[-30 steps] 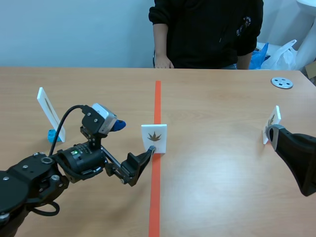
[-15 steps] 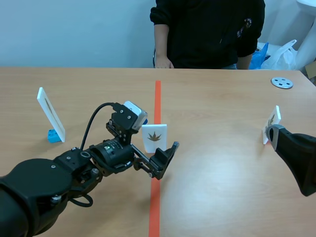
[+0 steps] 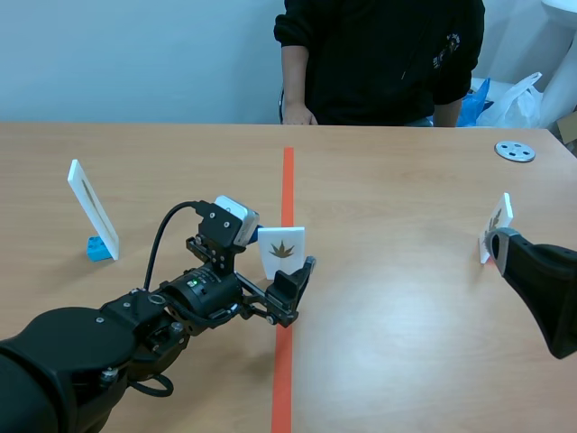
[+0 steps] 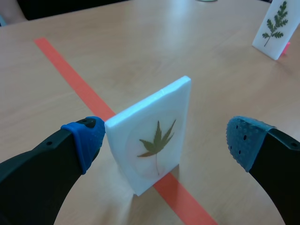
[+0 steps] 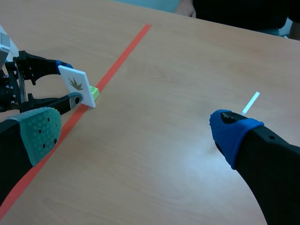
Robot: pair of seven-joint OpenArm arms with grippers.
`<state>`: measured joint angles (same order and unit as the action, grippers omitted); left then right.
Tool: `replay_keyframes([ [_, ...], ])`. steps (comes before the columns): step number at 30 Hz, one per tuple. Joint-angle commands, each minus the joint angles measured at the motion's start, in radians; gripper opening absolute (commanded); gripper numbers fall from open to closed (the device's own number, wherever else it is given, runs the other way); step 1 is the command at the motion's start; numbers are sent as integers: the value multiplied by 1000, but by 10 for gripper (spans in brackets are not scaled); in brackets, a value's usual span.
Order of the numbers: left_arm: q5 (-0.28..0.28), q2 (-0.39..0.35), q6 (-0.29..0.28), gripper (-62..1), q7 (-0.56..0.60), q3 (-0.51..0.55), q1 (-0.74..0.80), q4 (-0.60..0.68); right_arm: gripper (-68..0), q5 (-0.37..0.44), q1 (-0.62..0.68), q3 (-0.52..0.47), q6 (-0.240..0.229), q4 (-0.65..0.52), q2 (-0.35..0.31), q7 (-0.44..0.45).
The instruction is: Sort the leaf by its shape. The table is split by an orange tape line. A compound leaf with several leaflets goes to the left side, a simple leaf with one blade goes to the right side. Return to the home posture when a red brick is placed on the table.
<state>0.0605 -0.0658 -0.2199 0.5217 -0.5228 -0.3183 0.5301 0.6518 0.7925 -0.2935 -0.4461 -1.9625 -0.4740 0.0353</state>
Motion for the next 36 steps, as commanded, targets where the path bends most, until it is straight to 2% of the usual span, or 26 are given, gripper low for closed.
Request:
replay_keyframes([
  [1,7,13,-3,-59,5,5,-11,24,4,8,-11,-11,0,-5,-7,11],
  [6,7,16,-3,-69,-3,5,-11,24,4,8,-11,-11,0,-5,-7,11],
  [11,7,16,-3,-226,-25,5,-11,24,4,15,-11,-11,0,-5,-8,11],
  [16,7,16,-3,-326,-41,5,-11,24,4,15,-11,-11,0,-5,-8,11],
  [22,7,15,-3,-483,-56,5,-11,24,4,15,-11,-11,0,-5,-8,11],
  [27,7,15,-5,-554,-59,5,-11,24,4,15,-11,-11,0,-5,-8,11],
  [29,12,12,-30,-555,-58,5,-9,24,4,15,-11,-11,0,-5,-8,11],
  [32,60,1,-75,-555,-59,5,-7,39,4,23,-11,-11,0,-5,-8,11],
  [36,122,-39,-87,-556,-110,9,28,141,4,34,-11,-11,0,-5,-8,11],
])
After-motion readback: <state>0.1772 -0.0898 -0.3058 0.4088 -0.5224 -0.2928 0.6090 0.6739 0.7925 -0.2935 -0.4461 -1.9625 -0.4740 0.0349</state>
